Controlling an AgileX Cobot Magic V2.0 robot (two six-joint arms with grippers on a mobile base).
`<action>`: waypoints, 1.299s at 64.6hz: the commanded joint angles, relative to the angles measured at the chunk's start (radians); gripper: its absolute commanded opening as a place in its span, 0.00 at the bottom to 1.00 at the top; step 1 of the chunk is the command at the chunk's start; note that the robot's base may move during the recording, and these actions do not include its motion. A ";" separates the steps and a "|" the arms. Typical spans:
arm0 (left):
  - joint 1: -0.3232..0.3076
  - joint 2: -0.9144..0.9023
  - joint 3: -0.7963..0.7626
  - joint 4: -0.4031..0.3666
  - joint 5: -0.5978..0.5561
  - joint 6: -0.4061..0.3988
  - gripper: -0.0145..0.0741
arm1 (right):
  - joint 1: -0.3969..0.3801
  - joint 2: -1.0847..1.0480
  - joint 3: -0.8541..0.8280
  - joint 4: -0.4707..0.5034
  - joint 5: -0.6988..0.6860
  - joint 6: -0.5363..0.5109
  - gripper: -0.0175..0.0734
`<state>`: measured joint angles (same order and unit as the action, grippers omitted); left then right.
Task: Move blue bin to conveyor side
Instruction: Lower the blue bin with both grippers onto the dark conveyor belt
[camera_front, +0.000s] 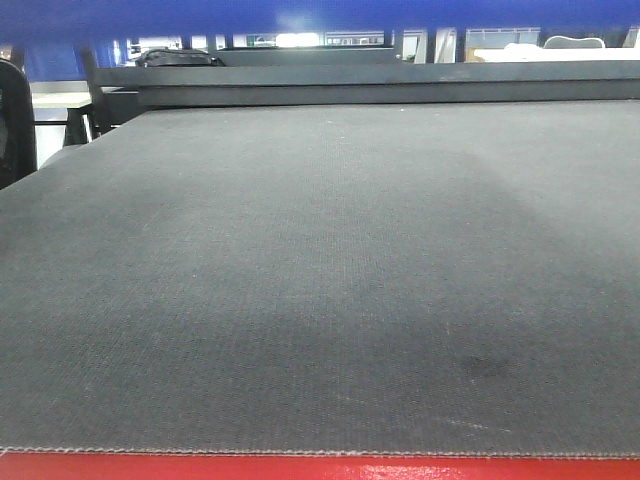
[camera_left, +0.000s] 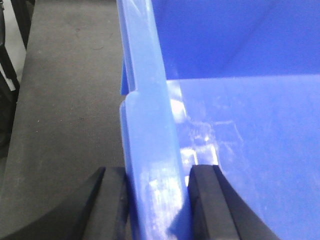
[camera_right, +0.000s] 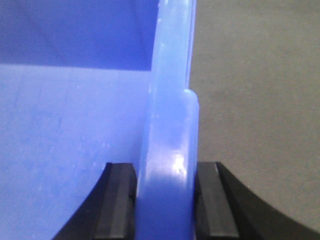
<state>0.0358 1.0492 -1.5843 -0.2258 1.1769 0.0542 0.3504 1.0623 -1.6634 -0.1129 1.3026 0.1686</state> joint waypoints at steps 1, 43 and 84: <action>0.001 0.002 -0.015 0.004 -0.097 0.050 0.14 | -0.008 0.006 -0.012 -0.084 -0.082 -0.044 0.11; 0.001 0.242 0.087 0.002 -0.152 0.050 0.14 | -0.008 0.226 0.155 -0.053 -0.162 -0.040 0.11; 0.001 0.242 0.391 0.000 -0.398 0.050 0.14 | -0.008 0.303 0.359 -0.045 -0.329 0.008 0.11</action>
<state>0.0358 1.3095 -1.1901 -0.2029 0.8844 0.1017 0.3449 1.3710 -1.3020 -0.1273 1.0344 0.1690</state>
